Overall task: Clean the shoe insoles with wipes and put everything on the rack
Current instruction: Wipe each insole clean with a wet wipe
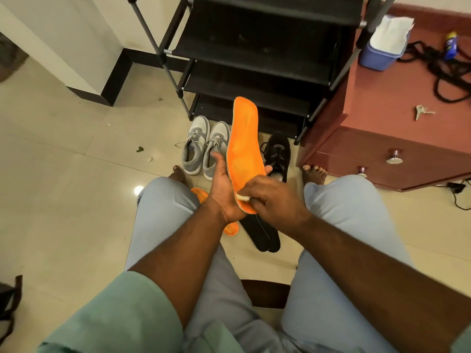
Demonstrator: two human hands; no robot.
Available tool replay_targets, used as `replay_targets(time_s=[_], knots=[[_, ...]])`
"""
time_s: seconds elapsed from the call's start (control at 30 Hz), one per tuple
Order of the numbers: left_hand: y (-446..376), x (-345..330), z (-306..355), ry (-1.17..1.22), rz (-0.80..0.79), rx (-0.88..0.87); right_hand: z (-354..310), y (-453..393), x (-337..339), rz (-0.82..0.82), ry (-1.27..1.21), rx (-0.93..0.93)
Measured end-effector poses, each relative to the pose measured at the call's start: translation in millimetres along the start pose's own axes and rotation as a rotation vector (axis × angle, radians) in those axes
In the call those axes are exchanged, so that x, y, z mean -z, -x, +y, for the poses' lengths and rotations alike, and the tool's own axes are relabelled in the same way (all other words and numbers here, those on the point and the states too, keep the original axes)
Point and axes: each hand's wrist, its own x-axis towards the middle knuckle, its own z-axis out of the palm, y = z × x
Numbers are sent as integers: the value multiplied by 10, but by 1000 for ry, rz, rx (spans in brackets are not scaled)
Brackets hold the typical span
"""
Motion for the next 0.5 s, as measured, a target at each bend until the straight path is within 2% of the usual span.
replay_targets(time_s=[0.1,0.27,0.33,0.47,0.5], knots=[[-7,16,15,-19,27,-22,17,121,15,-112,-20,24],[-11,-55,-150,-95,42,-3,96,8,39,62,-51,-145],[-27,-34,-116,-85,48,-8,110,-15,38,79,-50,-187],[-77,54,49,-23,58,-21,106,86,7,-170,-29,-74],[-82,54,58,-24,67,-27,113,86,17,-190,-25,-69]])
